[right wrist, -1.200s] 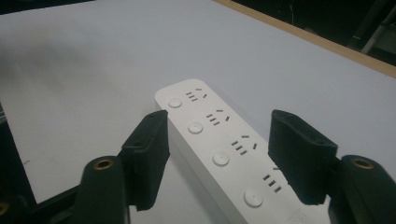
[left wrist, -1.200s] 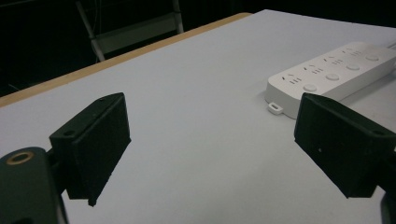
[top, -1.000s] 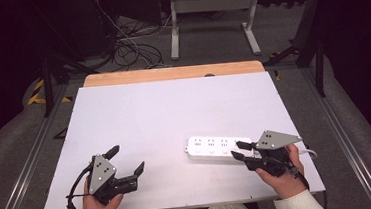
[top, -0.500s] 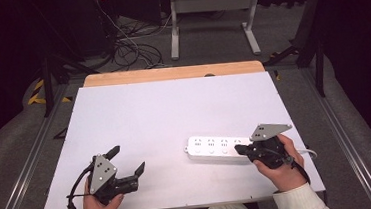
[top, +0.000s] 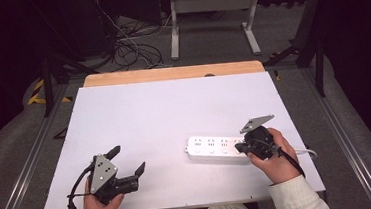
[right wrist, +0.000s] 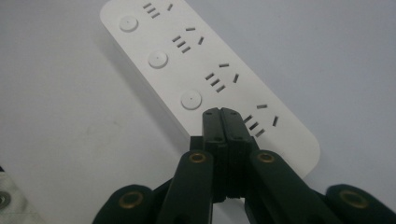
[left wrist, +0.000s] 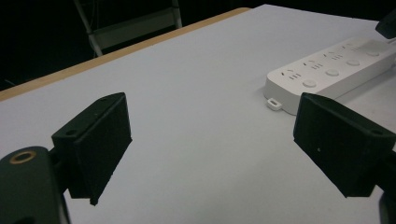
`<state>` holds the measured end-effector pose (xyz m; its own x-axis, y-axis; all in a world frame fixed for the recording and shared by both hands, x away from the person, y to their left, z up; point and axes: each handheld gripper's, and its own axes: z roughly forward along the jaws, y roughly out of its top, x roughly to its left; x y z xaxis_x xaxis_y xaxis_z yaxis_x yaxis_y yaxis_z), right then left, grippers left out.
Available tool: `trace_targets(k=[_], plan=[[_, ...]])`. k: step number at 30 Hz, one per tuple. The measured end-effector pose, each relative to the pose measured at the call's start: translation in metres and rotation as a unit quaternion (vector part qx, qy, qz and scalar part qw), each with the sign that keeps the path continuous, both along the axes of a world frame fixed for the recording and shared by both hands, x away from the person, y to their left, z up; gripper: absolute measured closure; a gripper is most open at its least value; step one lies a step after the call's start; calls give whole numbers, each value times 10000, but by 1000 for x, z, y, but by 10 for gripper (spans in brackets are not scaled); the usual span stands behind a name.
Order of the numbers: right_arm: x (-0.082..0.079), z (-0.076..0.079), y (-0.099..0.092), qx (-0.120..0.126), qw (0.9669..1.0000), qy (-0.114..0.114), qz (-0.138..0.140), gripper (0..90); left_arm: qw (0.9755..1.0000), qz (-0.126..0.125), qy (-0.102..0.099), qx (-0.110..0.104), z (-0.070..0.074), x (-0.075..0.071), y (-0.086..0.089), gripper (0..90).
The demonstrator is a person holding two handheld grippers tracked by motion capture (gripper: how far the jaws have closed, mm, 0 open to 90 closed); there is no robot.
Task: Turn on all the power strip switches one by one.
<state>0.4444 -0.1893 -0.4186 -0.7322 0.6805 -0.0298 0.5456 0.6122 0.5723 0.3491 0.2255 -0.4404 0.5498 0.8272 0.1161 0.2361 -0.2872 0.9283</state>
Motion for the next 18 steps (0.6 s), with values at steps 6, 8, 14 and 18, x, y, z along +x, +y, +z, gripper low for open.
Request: trace_targets(k=[6, 8, 14, 18], plan=[[6, -8, 2, -195, 9997, 78, -91, 900, 10000, -12, -3, 33, 0, 1, 0, 116], [8, -10, 2, -218, 9996, 101, -111, 900, 10000, -2, 7, 19, 0, 1, 0, 116], [10, -16, 1, -261, 9995, 60, -160, 900, 10000, -12, 29, 33, 0, 1, -1, 116], [10, -18, 2, -261, 9995, 63, -136, 900, 10000, -19, 38, 47, 0, 1, 0, 116]])
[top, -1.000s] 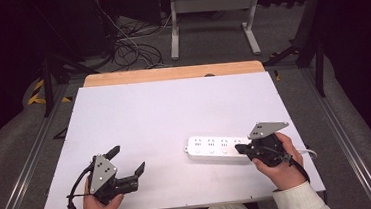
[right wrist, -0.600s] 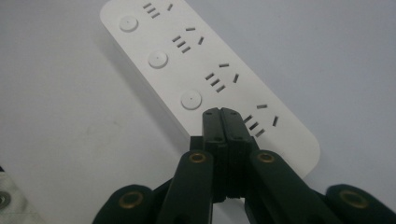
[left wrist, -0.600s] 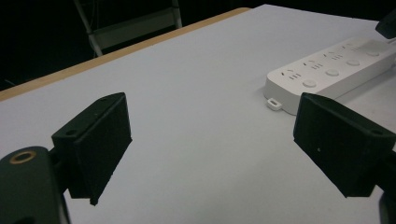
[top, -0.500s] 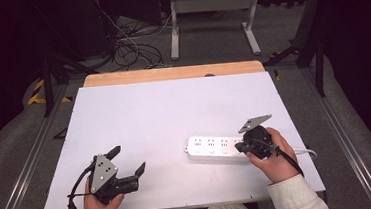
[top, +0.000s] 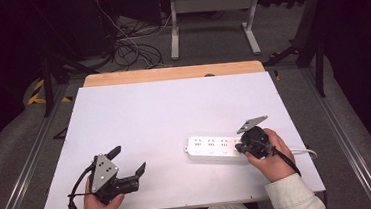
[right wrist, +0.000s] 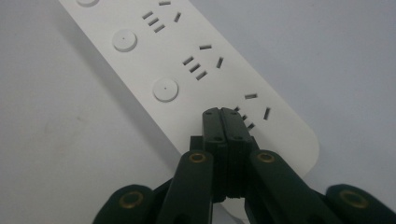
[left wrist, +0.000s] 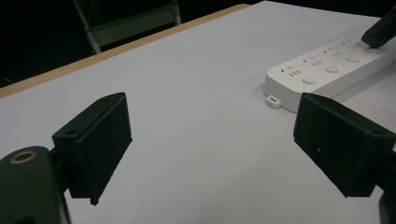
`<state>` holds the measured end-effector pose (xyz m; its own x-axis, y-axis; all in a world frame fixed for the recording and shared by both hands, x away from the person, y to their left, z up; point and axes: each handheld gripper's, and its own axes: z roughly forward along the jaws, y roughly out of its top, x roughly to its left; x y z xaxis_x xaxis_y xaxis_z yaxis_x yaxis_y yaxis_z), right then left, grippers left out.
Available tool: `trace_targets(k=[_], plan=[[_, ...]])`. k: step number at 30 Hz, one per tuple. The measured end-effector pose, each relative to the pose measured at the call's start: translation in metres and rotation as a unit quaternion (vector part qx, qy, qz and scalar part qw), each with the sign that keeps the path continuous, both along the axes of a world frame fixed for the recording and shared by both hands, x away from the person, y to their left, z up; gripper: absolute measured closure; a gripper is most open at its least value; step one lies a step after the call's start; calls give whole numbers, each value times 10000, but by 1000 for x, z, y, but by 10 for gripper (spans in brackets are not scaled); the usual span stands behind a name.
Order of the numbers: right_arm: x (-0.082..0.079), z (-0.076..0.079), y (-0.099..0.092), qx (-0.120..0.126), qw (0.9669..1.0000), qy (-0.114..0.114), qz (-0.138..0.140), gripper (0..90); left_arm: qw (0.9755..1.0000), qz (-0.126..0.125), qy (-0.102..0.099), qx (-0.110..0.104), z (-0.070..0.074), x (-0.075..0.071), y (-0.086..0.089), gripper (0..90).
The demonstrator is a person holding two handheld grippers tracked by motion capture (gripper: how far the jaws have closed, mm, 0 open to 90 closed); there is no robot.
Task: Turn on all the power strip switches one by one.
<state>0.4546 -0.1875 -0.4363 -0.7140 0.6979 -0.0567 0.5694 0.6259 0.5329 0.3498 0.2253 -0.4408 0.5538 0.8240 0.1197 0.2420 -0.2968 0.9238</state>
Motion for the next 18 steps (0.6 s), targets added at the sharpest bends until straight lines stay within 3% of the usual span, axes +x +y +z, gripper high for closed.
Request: trace_targets(k=[18], plan=[[-1, -2, 1, 29, 9999, 119, -14, 900, 10000, 18, -5, 1, 0, 0, -1, 117]])
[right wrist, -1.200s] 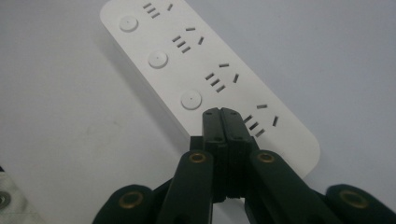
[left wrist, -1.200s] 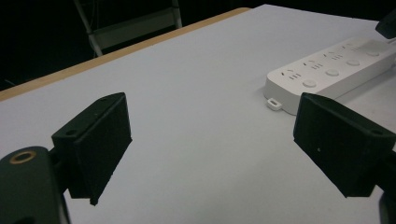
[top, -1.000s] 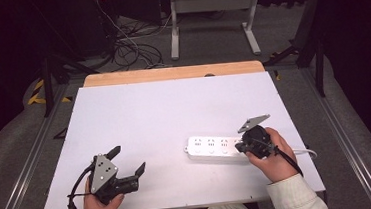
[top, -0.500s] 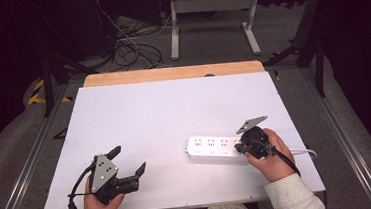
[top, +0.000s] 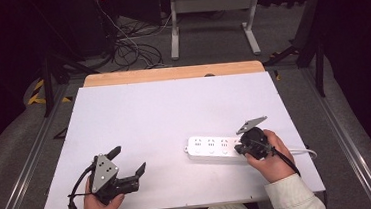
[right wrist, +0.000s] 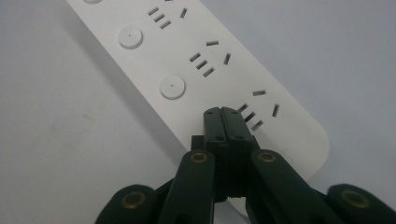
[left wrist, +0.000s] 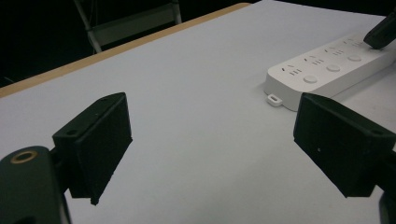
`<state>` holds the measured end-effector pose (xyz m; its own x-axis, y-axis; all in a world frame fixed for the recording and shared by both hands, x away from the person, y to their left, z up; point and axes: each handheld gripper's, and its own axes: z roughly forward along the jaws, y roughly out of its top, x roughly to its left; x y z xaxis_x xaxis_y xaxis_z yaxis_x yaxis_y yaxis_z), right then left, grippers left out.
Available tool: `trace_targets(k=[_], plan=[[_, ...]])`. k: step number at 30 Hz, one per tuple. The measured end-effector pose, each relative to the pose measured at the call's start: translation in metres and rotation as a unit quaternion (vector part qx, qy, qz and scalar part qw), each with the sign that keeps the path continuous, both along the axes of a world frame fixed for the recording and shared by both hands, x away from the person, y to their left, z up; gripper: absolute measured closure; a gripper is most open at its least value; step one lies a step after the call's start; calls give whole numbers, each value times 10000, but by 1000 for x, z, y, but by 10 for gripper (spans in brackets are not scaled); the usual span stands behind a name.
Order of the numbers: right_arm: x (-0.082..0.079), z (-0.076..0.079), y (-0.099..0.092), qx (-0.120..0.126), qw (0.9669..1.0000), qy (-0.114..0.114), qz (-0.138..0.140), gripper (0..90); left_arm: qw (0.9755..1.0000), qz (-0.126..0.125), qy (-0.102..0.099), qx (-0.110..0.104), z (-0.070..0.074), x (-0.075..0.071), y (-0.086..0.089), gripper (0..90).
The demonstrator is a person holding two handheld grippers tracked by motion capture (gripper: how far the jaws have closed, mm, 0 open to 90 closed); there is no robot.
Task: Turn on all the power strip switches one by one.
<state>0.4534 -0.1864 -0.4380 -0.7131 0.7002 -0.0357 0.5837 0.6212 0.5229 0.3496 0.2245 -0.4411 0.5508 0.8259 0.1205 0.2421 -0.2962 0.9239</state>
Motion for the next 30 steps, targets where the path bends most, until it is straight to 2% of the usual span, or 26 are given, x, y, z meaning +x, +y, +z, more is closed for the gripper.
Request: trace_targets(k=[5, 11, 15, 19, 23, 25, 27, 28, 30], plan=[[0, 0, 1, -49, 10000, -4, -15, 900, 10000, -9, 7, 5, 0, 0, 0, 117], [1, -1, 0, 18, 9999, 75, -103, 900, 10000, -13, 2, 17, 0, 0, 0, 117], [0, -1, 3, -49, 9998, 66, -171, 900, 10000, -10, 3, 20, 0, -1, -1, 117], [1, -2, 2, -14, 9995, 154, -258, 900, 10000, -11, 3, 21, 0, -1, -1, 117], [0, -2, 4, -75, 9996, 107, -236, 900, 10000, -1, -1, 31, 0, -1, -1, 117], [-1, -1, 4, -79, 9998, 13, -168, 900, 10000, 4, -12, 64, 0, -1, 0, 117], [-5, 1, 1, -4, 9996, -258, -106, 900, 10000, -2, -11, 63, 1, -1, 0, 117], [-8, 5, -2, 109, 9989, -453, -90, 900, 10000, -1, -10, 55, 0, -1, 0, 117], [-14, 16, -9, 462, 9965, -681, -142, 900, 10000, -3, 2, 57, 0, 0, -1, 117]])
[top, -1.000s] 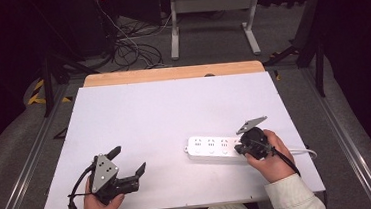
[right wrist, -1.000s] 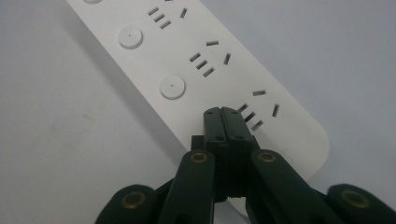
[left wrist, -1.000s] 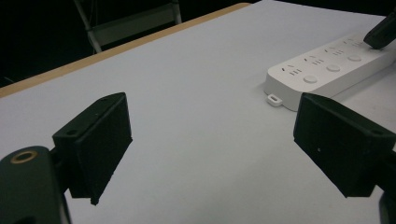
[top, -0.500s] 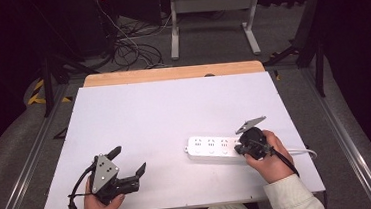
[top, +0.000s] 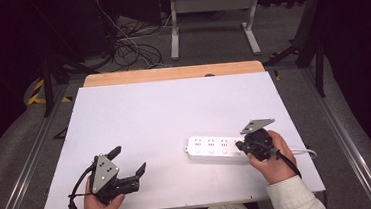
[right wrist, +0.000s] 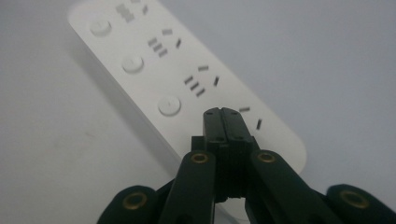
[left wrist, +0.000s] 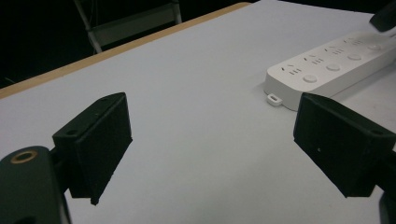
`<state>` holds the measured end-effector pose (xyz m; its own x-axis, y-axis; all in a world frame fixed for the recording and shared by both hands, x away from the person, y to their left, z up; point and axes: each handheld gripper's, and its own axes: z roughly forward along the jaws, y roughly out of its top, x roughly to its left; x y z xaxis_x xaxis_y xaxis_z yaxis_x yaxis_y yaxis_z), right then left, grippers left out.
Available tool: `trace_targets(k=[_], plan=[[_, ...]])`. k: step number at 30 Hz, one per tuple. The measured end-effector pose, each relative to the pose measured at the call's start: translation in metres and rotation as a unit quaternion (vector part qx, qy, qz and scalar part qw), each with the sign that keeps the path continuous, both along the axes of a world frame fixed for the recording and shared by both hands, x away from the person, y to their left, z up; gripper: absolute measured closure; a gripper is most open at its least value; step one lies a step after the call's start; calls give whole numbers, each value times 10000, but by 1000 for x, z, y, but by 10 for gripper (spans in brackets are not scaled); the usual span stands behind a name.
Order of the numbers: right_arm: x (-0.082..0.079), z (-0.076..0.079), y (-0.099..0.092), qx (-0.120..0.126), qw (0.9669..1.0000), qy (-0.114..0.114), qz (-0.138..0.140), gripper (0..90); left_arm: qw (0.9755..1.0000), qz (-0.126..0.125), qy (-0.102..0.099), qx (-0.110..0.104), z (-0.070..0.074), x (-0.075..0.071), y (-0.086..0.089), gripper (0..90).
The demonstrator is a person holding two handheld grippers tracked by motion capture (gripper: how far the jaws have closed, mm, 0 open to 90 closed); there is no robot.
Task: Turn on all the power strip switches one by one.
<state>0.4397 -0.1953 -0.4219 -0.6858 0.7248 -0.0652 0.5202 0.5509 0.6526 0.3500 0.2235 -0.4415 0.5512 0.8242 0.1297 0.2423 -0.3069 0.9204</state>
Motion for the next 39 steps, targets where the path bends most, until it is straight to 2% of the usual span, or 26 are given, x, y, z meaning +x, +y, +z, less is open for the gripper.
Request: trace_targets(k=[1, 3, 6, 25, 30, 39], plan=[[-2, 5, -3, 122, 9999, -96, 1, 900, 10000, -11, 18, 9, 0, 0, 0, 117], [-3, 11, -6, 307, 9994, -150, 31, 900, 10000, -10, 9, 26, 0, 1, 0, 117], [-3, 10, -6, 363, 9992, -154, 64, 900, 10000, -4, 10, -2, 0, 0, -1, 117], [-2, 10, 5, 310, 9990, -123, 310, 900, 10000, -13, -4, 57, 0, 1, 0, 117], [2, 3, 13, 387, 9980, -51, 493, 900, 10000, -8, -10, 52, 0, 1, 0, 117], [7, -7, 23, 307, 9977, 87, 601, 900, 10000, -6, -11, 55, 0, 1, 0, 117]])
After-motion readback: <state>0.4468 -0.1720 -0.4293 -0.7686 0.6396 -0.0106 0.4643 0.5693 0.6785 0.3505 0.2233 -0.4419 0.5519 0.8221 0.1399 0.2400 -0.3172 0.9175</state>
